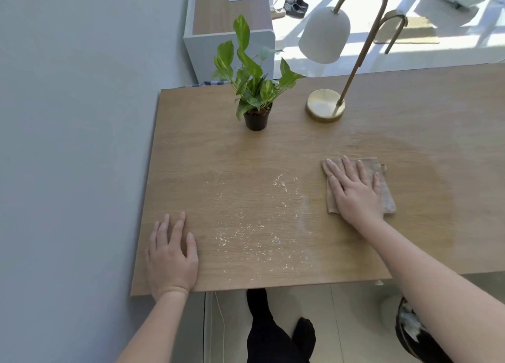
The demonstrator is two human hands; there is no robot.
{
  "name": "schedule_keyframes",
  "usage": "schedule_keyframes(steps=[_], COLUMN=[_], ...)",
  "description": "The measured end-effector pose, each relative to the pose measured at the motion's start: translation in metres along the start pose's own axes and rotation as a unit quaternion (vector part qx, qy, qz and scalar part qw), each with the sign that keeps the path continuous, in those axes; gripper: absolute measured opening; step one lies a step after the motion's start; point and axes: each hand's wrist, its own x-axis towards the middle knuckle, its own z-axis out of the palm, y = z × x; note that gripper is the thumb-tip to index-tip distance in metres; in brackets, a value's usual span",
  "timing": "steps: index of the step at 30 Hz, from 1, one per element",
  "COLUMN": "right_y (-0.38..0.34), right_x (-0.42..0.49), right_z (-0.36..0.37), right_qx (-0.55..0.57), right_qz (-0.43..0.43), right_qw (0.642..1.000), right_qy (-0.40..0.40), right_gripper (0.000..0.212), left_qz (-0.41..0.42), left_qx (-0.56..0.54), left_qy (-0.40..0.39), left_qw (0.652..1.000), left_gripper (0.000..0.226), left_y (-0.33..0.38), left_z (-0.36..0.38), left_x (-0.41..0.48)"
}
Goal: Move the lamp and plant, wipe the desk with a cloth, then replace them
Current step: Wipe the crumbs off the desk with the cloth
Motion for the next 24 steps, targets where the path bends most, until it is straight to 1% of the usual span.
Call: schedule_keyframes(steps=[2,3,5,7,9,10,11,12,14,17,19,20,21,23,24], right_y=[-0.033,-0.049,-0.073,-0.076,-0.05,-0.032,-0.013,0.003,0.012,-0.025,-0.058,-0.072,-0.082,-0.082,-0.072], right_x=[0.02,0.025,0.024,0.008,-0.014,-0.023,-0.028,-0.027,-0.012,0.019,0.03,0.028,0.023,-0.003,-0.02], right_z=[0.009,0.013,0.022,0.027,0.023,0.018,0.011,0.003,-0.006,0.003,0.015,0.02,0.025,0.03,0.03], right_qx=[0.025,0.029,0.02,0.0,-0.019,-0.028,-0.034,-0.034,-0.026,0.0,0.009,0.004,-0.003,-0.022,-0.035], right_qz=[0.032,0.023,-0.047,-0.15,-0.228,-0.247,-0.247,-0.23,-0.169,-0.07,-0.038,-0.05,-0.083,-0.186,-0.233], right_qw=[0.999,0.999,0.999,0.988,0.97,0.965,0.964,0.969,0.983,0.997,0.999,0.999,0.996,0.981,0.97], right_qy=[0.011,0.006,-0.011,-0.044,-0.077,-0.086,-0.09,-0.087,-0.066,-0.032,-0.017,-0.017,-0.02,-0.049,-0.066], right_gripper=[0.052,0.052,0.052,0.05,0.047,0.047,0.047,0.046,0.046,0.049,0.053,0.054,0.053,0.051,0.05], left_qz=[0.003,0.004,0.002,0.002,0.008,0.011,0.012,0.012,0.006,-0.001,-0.001,-0.001,-0.002,-0.003,0.0], left_qx=[0.001,0.003,0.005,0.007,0.009,0.007,0.005,0.004,0.003,-0.001,-0.004,-0.004,-0.004,-0.004,-0.002], left_qy=[-0.002,-0.005,-0.008,-0.005,-0.003,-0.002,0.0,-0.001,-0.006,-0.006,-0.007,-0.007,-0.006,-0.005,-0.007], left_qw=[1.0,1.0,1.0,1.0,1.0,1.0,1.0,1.0,1.0,1.0,1.0,1.0,1.0,1.0,1.0], left_gripper=[0.058,0.058,0.059,0.059,0.059,0.058,0.058,0.058,0.058,0.057,0.057,0.057,0.057,0.057,0.057], left_y=[-0.001,-0.001,-0.002,-0.003,-0.003,-0.002,-0.001,-0.001,-0.001,-0.004,-0.004,-0.004,-0.003,-0.003,-0.003], left_z=[-0.001,-0.001,-0.001,-0.001,-0.002,-0.002,-0.002,-0.001,0.0,0.001,0.001,0.001,0.0,-0.001,-0.001], left_x=[0.0,0.0,0.0,0.0,0.001,0.002,0.003,0.004,0.002,0.001,0.002,0.002,0.001,0.001,0.001])
